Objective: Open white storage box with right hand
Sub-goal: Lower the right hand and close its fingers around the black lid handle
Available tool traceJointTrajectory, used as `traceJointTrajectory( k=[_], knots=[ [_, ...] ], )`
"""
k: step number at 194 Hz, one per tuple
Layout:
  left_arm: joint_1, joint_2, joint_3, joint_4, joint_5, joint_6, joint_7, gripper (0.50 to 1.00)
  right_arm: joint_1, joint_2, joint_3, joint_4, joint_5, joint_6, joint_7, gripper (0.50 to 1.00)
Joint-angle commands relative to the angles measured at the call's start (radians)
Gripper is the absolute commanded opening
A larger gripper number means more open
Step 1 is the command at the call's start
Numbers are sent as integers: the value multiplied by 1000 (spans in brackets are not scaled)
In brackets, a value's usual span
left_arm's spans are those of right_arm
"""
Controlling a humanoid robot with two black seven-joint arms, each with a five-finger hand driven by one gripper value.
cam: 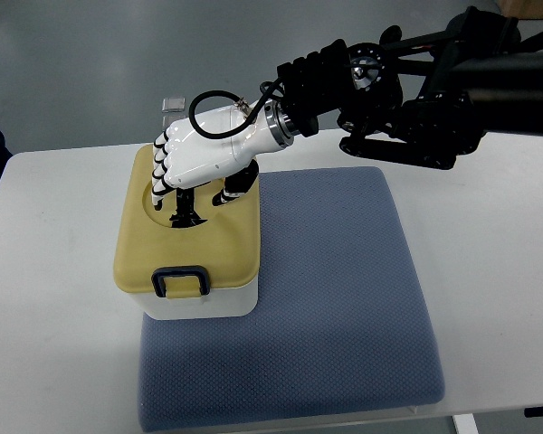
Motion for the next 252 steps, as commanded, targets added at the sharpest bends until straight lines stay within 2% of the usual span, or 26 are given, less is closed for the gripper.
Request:
traceJointTrajectory(
  k=[1,33,77,149,166,184,252],
  knots=[
    [-1,0,0,0,0,0,0,1000,2,4,0,0,-4,1,0,742],
    [1,0,0,0,0,0,0,1000,10,10,-2,1,-3,8,0,711],
    [1,0,0,0,0,0,0,1000,13,18,-2,1,-3,8,0,619],
    [-1,0,0,0,0,0,0,1000,28,41,-48,-2,-12,39,0,603],
    [1,0,0,0,0,0,0,1000,28,44,-48,-5,-12,40,0,578],
    [1,0,0,0,0,0,0,1000,30,44,-49,-7,-12,39,0,500],
    [-1,0,0,0,0,0,0,1000,30,44,-32,-8,-19,24,0,500]
  ],
)
